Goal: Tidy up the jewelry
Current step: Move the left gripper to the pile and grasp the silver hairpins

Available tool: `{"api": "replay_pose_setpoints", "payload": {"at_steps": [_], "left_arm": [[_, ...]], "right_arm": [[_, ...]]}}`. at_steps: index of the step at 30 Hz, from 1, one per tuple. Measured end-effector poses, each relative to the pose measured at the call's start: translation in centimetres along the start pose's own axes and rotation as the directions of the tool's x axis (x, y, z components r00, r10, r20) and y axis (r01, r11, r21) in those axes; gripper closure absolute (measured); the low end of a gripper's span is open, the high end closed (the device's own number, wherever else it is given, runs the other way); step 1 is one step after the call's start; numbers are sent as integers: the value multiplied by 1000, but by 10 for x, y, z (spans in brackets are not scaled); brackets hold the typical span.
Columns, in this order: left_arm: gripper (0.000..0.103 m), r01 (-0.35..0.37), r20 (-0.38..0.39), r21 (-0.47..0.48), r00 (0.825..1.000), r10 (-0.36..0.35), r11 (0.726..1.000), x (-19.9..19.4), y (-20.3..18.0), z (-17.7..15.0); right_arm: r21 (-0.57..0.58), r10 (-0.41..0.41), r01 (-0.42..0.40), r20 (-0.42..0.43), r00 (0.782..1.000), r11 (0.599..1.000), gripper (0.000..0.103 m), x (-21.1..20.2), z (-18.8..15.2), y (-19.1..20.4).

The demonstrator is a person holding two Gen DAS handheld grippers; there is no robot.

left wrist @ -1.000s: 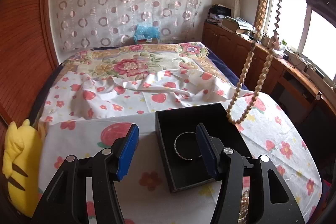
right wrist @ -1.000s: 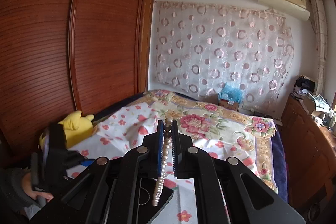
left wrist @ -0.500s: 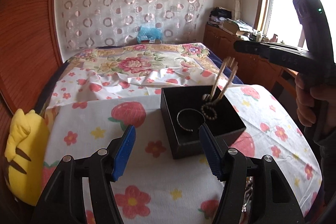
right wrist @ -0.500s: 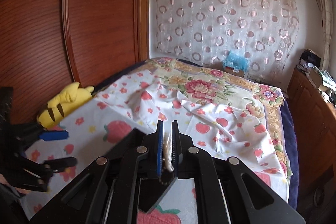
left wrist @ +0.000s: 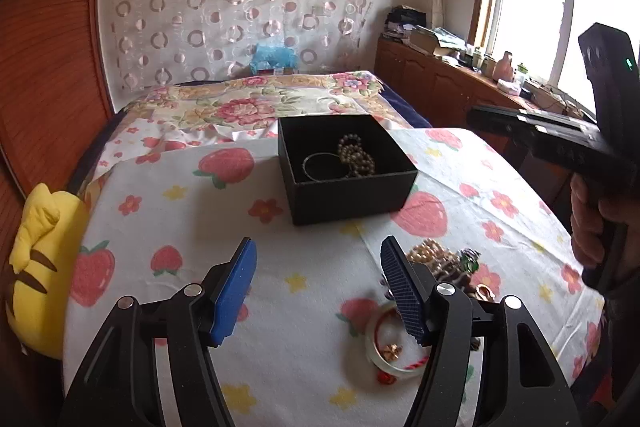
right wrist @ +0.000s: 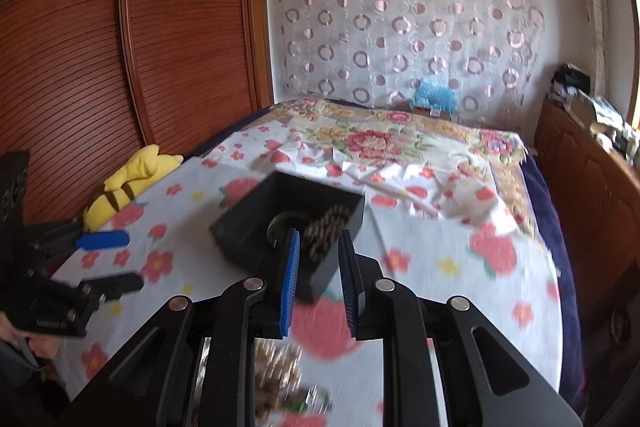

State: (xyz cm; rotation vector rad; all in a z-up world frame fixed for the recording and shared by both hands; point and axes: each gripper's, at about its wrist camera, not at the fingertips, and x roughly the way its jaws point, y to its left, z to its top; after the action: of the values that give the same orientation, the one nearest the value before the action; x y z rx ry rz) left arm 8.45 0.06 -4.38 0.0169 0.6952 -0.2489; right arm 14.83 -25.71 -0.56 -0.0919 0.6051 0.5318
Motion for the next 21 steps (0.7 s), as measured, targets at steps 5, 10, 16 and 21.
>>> {"api": "replay_pose_setpoints", "payload": {"at_steps": [5,10,16,21], "left_arm": [[41,25,-18,4,1000,-24,1000,-2,-11,-14],[41,39,-49,-1,998,-39,999,6,-21,-28],[41,44,-79,0,996,-44,999,15,-31,-33],[41,50,-105,-1,993,-49,999,25,-38,-32]], "right_arm": [[37,-10,12,-33,999,999,81,-15,-45,2],[65,-11,16,-65,998,998,73,-20,-80,6],[105,6,3,-84,996,995,63,-28,-107,3],[107,-6,17,-101,995,994,63,-31,-120,0]]}}
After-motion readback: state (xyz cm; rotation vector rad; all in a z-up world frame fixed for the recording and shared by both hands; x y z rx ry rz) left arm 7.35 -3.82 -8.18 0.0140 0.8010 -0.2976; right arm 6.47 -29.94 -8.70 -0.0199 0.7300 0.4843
